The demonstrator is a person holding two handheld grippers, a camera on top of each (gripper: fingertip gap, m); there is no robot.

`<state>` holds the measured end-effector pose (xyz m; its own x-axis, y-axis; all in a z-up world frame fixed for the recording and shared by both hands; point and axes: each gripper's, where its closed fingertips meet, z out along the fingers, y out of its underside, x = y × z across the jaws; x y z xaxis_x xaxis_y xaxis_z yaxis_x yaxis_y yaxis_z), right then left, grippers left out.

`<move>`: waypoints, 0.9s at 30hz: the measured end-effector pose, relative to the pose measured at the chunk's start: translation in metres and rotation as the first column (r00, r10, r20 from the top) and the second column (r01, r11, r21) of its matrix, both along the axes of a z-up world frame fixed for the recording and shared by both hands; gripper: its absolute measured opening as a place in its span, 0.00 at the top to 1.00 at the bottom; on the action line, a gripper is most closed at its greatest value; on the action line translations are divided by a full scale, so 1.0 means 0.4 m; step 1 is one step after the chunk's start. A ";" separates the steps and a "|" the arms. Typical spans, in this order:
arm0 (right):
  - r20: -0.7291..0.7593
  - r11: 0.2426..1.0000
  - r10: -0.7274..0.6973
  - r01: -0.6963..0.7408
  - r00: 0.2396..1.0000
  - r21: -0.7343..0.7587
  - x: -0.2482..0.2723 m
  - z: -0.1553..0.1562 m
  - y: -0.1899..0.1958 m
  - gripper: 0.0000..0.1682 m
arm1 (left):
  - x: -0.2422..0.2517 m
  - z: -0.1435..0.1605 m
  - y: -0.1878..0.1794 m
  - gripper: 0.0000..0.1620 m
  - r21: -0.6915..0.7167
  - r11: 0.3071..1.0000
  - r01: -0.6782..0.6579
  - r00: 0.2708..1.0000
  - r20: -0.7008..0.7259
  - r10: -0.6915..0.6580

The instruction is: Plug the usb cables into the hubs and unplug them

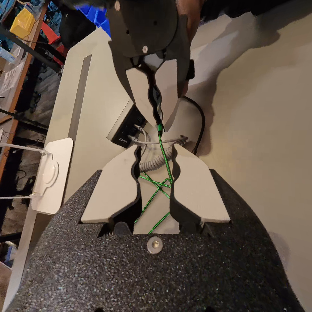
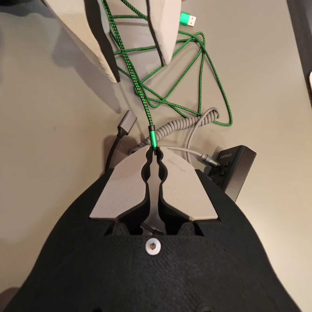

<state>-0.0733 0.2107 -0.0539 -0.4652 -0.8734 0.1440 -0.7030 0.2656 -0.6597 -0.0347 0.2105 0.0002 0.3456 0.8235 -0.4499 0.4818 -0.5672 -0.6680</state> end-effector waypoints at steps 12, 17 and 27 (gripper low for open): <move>0.101 1.000 0.020 -0.022 0.995 0.015 0.022 0.025 0.012 0.98 | -0.055 -0.068 0.024 0.87 0.294 0.954 0.053 0.996 -0.078 -0.031; 0.110 0.999 0.032 -0.032 0.993 0.005 0.024 0.027 0.016 0.98 | -0.063 -0.064 0.022 0.93 0.323 0.942 0.093 0.986 -0.163 -0.041; 0.124 1.000 0.008 -0.005 0.992 -0.030 0.014 0.034 0.002 0.98 | -0.070 -0.069 -0.002 0.97 0.290 0.955 0.055 0.979 -0.205 0.006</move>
<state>-0.0679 0.2113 -0.0401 -0.4753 -0.8728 0.1113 -0.6168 0.2403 -0.7495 -0.0628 0.2096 -0.0272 0.2944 0.9217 -0.2526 0.3087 -0.3419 -0.8876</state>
